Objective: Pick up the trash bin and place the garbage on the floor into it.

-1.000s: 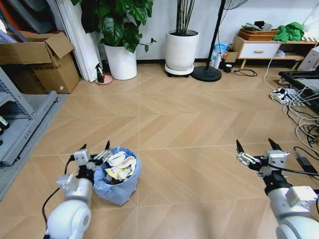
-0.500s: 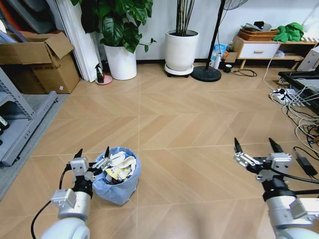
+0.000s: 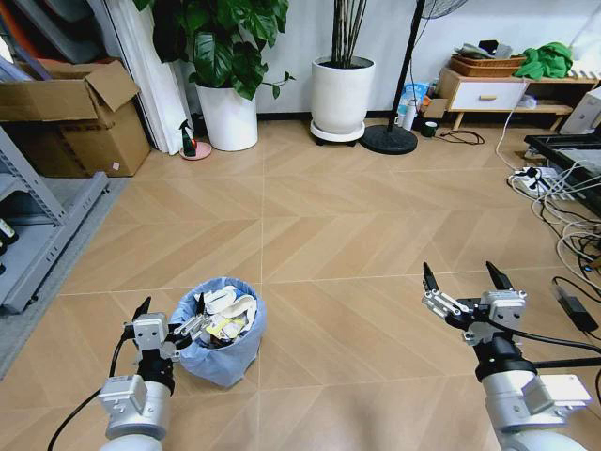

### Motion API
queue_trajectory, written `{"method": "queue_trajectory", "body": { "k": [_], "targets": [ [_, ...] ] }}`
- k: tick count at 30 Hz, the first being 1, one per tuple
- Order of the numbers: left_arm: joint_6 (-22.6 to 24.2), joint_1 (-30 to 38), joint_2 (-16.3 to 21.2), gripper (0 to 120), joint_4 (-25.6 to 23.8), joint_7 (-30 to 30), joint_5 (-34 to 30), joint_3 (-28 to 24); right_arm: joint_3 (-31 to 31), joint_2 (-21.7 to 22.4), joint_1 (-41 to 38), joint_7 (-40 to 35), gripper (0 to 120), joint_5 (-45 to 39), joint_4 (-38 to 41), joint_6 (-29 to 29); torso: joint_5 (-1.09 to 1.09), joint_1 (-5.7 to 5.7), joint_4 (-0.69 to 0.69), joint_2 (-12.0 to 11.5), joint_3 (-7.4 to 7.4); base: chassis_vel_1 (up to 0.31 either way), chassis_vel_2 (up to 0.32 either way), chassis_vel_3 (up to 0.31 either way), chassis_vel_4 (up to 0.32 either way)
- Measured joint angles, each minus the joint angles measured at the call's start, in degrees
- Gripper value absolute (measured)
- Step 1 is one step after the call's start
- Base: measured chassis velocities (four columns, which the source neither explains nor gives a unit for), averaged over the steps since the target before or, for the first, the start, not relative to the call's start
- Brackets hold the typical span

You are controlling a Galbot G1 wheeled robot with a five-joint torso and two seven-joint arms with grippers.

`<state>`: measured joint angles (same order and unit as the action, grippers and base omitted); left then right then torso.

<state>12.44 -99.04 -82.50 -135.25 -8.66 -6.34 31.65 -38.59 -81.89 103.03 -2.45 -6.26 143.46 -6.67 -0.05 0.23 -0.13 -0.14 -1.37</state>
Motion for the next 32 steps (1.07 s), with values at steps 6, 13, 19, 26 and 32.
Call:
{"method": "queue_trajectory", "body": {
  "k": [6,13,19,26,32],
  "targets": [
    [-0.01,0.78,-0.33,100,0.03,-0.85,-1.12,-1.66,0.08,0.34,0.77,-0.05,100,-0.01,-0.08,0.07,0.00,0.00,-0.01,0.00,0.00,0.000,0.000,0.000,0.000],
    [0.26,0.68,-0.15,100,-0.21,-0.64,-1.10,-1.84,-0.09,0.63,0.77,-0.22,100,-0.02,-0.14,0.12,0.00,0.00,0.00,0.00,0.00,0.000,0.000,0.000,0.000],
    [0.28,0.68,-0.13,100,-0.22,-0.62,-1.10,-1.83,-0.12,0.64,0.75,-0.25,100,-0.02,-0.16,0.12,0.00,0.00,0.00,0.00,0.00,0.000,0.000,0.000,0.000],
    [0.32,0.69,-0.11,100,-0.22,-0.59,-1.12,-1.83,-0.15,0.64,0.73,-0.28,100,-0.04,-0.19,0.10,0.00,0.00,0.00,-0.01,0.00,0.000,0.000,0.000,0.000],
    [0.32,0.69,-0.10,100,-0.22,-0.56,-1.14,-1.82,-0.16,0.64,0.72,-0.28,100,-0.05,-0.21,0.08,0.00,0.00,0.00,-0.01,0.00,0.000,0.000,0.000,0.000]
  ]
}}
